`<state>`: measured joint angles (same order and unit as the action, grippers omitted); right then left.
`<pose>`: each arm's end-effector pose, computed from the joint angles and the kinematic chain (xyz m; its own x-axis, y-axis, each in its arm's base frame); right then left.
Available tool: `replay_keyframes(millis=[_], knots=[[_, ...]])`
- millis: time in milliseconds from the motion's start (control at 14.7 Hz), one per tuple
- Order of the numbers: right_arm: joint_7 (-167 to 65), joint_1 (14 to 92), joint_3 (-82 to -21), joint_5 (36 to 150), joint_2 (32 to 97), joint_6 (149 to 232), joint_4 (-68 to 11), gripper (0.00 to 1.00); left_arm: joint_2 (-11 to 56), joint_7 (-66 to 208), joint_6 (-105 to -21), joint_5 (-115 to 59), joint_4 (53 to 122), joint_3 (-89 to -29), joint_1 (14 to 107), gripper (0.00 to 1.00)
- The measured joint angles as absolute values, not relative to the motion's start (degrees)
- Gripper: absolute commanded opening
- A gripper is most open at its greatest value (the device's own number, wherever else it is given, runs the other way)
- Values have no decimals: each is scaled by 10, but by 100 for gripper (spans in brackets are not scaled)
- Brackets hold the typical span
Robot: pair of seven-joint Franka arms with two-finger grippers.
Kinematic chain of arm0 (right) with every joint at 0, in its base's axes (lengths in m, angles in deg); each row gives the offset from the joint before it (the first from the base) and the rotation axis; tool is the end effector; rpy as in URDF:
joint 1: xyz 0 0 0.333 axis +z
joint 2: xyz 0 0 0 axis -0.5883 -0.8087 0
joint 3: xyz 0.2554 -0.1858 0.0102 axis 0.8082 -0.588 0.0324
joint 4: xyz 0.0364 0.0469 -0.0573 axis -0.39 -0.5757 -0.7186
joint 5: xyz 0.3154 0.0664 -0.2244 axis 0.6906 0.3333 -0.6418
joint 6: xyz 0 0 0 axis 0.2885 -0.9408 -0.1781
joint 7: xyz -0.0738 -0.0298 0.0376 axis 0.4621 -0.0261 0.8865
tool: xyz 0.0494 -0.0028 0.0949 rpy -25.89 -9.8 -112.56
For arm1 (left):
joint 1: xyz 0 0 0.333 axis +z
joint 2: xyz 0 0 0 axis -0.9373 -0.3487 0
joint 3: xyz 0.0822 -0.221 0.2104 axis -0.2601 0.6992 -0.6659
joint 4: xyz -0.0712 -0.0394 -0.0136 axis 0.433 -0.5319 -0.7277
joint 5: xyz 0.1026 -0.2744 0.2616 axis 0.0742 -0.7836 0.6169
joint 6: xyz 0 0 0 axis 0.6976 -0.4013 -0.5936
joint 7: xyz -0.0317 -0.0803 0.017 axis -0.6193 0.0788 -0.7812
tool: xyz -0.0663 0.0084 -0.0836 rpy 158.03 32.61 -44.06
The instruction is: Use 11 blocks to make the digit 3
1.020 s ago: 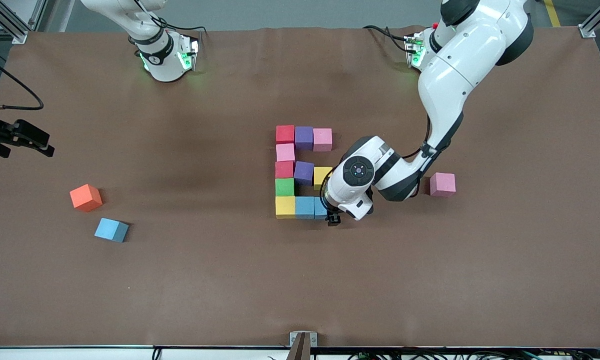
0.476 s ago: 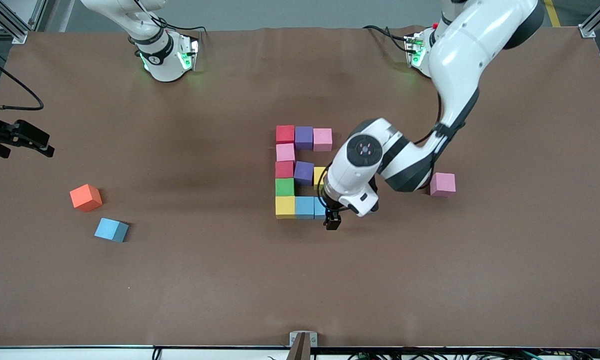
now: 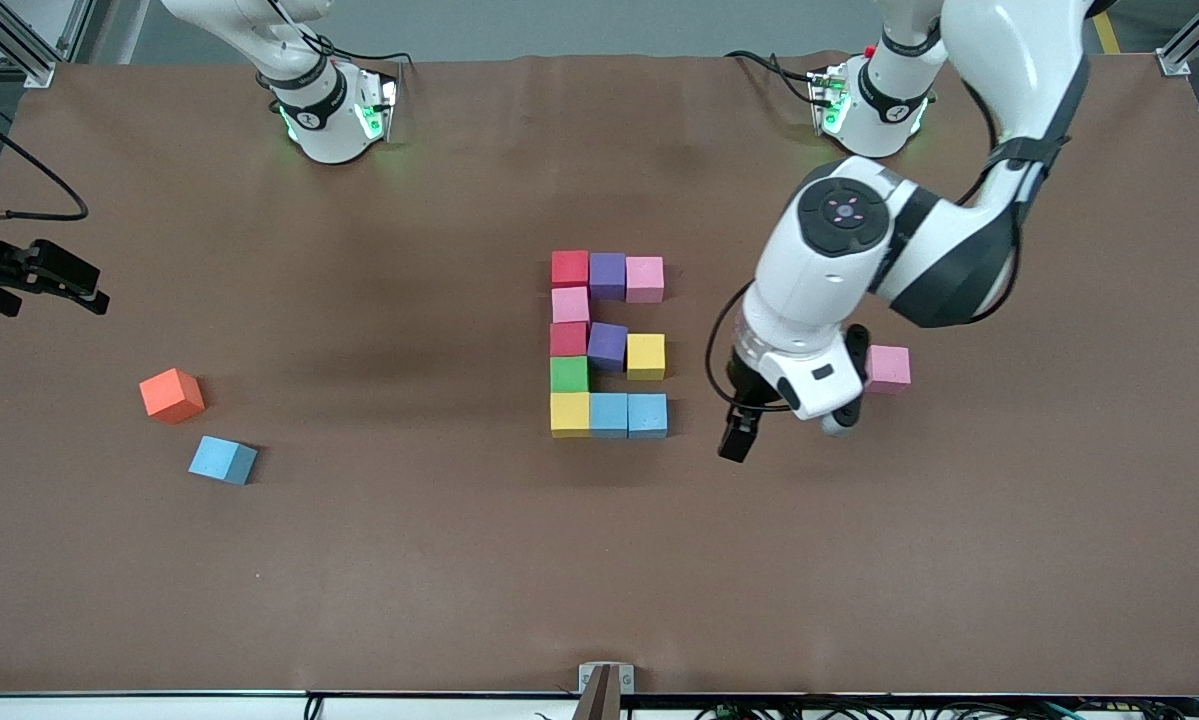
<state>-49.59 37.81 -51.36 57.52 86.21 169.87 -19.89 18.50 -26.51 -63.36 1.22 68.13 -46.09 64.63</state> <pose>0.5722 -0.0328 0.6138 0.9986 0.0016 0.0536 0.0026 -0.9998 -0.0174 0.6281 -0.3404 0.4580 0.4095 0.9120 0.0226 0.8897 -0.4047 0.2111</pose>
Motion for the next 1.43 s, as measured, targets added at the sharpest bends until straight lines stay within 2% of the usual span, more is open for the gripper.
replay_keyframes(millis=[340,748,1223,1427], knots=[[-496,378,-514,575,862,1699,-199,100,244,8,-523,12,681,-461,714,100],[-496,378,-514,575,862,1699,-199,100,328,231,-421,-24,681,-473,742,100],[-496,378,-514,575,862,1699,-199,100,438,546,-314,-148,692,-670,656,100],[-496,378,-514,575,862,1699,-199,100,482,609,-304,-166,738,-708,630,100]])
